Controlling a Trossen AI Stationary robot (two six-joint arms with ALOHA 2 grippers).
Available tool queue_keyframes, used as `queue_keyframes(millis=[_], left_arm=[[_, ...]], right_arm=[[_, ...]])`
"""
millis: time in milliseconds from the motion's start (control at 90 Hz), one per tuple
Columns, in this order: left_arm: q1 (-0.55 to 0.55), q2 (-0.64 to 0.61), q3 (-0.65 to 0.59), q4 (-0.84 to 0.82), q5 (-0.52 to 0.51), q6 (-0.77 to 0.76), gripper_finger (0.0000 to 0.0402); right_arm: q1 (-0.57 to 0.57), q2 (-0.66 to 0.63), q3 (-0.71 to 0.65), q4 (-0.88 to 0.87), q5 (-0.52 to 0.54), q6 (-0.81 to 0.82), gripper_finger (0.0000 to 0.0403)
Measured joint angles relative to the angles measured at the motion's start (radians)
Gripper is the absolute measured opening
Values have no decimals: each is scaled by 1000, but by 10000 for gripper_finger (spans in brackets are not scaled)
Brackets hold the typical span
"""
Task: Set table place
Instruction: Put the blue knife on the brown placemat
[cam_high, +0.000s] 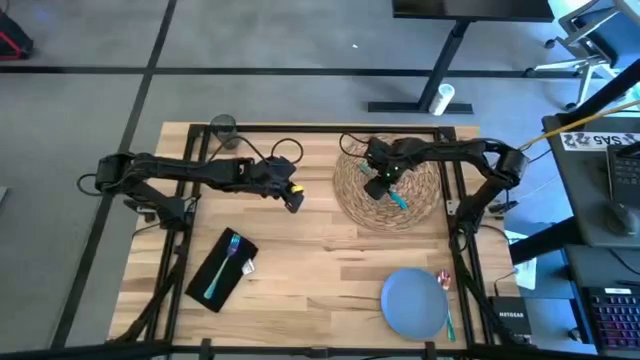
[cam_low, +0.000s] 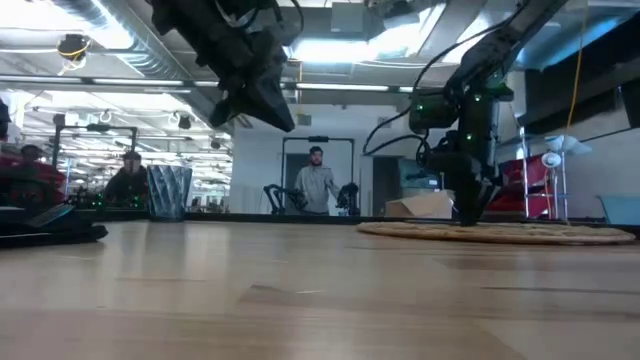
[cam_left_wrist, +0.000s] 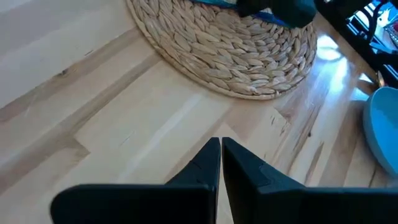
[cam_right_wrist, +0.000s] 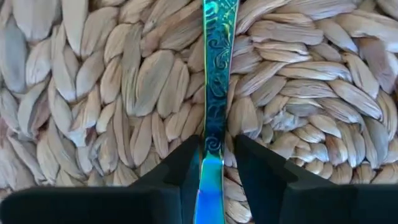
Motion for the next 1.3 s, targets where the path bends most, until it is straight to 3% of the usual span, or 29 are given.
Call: queue_keyframes(millis=[167, 378, 978, 1300], left_arm=[[-1, 0, 0, -23, 0, -10, 0], [0, 0, 0, -21, 0, -10, 0], [0, 0, 0, -19, 0, -3, 0], [-1, 0, 0, -19, 0, -3, 0]], right_arm=[[0, 5, -1, 4, -15, -5, 82], [0, 6, -1, -13, -15, -27, 13], [1, -154, -7, -165, -6, -116, 2], [1, -166, -6, -226, 94, -133, 0]])
